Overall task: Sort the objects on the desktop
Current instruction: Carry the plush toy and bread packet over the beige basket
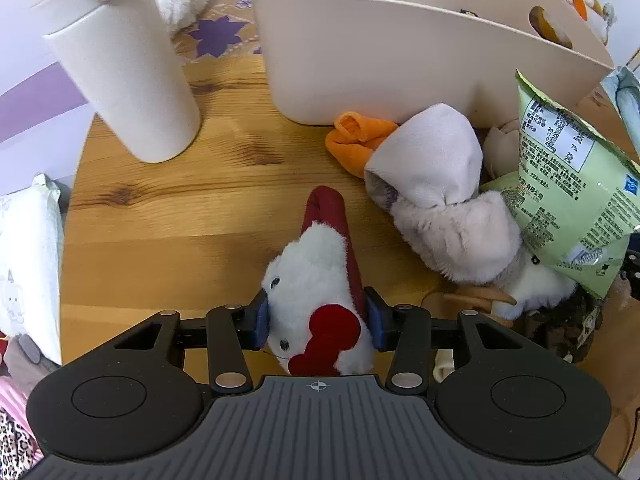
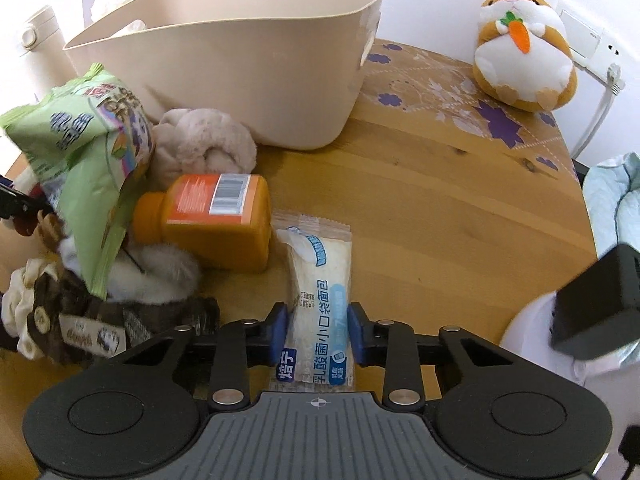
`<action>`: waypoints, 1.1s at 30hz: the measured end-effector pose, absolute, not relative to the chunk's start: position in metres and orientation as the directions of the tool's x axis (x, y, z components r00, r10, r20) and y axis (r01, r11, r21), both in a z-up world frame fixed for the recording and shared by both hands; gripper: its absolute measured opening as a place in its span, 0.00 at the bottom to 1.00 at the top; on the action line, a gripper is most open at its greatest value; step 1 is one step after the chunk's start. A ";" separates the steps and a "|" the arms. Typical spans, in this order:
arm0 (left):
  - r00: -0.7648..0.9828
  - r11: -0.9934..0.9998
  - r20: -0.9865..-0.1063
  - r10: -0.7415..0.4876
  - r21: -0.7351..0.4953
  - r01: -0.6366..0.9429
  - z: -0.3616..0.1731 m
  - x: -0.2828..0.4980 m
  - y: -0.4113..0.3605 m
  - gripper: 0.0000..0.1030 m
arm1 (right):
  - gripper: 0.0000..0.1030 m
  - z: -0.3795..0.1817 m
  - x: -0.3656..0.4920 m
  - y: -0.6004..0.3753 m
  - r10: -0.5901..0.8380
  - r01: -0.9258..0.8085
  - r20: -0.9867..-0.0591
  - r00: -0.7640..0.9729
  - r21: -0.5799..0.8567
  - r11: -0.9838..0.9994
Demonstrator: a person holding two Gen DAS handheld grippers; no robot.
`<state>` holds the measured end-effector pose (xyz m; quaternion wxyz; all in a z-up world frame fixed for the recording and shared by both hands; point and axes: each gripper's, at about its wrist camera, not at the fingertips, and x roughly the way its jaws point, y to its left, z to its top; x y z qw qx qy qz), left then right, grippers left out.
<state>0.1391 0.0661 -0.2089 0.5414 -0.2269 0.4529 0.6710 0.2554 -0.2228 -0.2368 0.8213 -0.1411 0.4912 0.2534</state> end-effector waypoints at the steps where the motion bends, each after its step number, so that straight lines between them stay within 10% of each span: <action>1: -0.309 -0.006 -0.793 0.526 0.359 -0.933 -0.206 0.139 0.064 0.46 | 0.29 -0.235 0.254 -0.225 0.279 -0.552 -0.877 0.391 0.019 0.833; 33: -0.140 0.065 -0.592 0.794 0.311 -0.948 -0.079 0.214 0.086 0.45 | 0.26 -0.094 0.315 -0.225 0.421 -0.509 -0.673 0.608 0.077 0.857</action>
